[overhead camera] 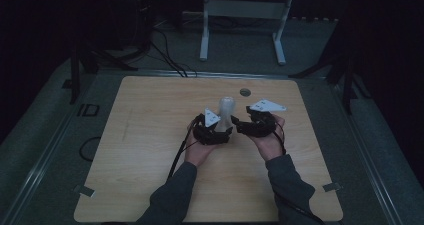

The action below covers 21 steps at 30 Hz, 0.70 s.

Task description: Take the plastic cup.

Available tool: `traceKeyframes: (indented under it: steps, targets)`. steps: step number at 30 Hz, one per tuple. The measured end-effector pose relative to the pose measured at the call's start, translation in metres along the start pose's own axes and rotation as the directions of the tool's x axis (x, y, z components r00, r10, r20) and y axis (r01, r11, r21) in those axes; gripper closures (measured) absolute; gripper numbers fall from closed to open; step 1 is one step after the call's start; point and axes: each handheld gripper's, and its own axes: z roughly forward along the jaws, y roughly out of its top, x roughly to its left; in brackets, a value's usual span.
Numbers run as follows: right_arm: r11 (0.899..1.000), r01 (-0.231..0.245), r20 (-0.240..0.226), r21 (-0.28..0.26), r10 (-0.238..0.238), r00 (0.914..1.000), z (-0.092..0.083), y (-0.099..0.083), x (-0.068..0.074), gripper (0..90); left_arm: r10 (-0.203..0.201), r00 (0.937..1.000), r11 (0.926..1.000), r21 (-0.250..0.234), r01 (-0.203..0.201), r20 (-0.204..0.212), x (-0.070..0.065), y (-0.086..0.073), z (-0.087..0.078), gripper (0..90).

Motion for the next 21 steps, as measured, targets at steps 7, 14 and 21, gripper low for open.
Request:
traceKeyframes:
  steps: [7, 14, 21]
  targets:
    - [1.0, 0.008, -0.008, -0.008, -0.008, 0.9999, 0.004, 0.006, 0.004, 30.9, 0.007, 1.0, 1.0, -0.001, -0.007, 0.006, 0.001, -0.002, 0.002, 20.3]
    - [1.0, 0.018, -0.019, -0.016, -0.019, 0.9996, 0.008, 0.012, 0.009, 31.8, 0.005, 1.0, 1.0, -0.007, -0.005, -0.006, 0.001, -0.002, 0.001, 20.9]
    - [0.999, 0.015, -0.036, -0.035, -0.016, 0.9992, 0.009, 0.016, 0.01, 34.1, 0.005, 0.9999, 0.9999, -0.012, -0.005, -0.011, 0.001, -0.003, 0.001, 21.1]
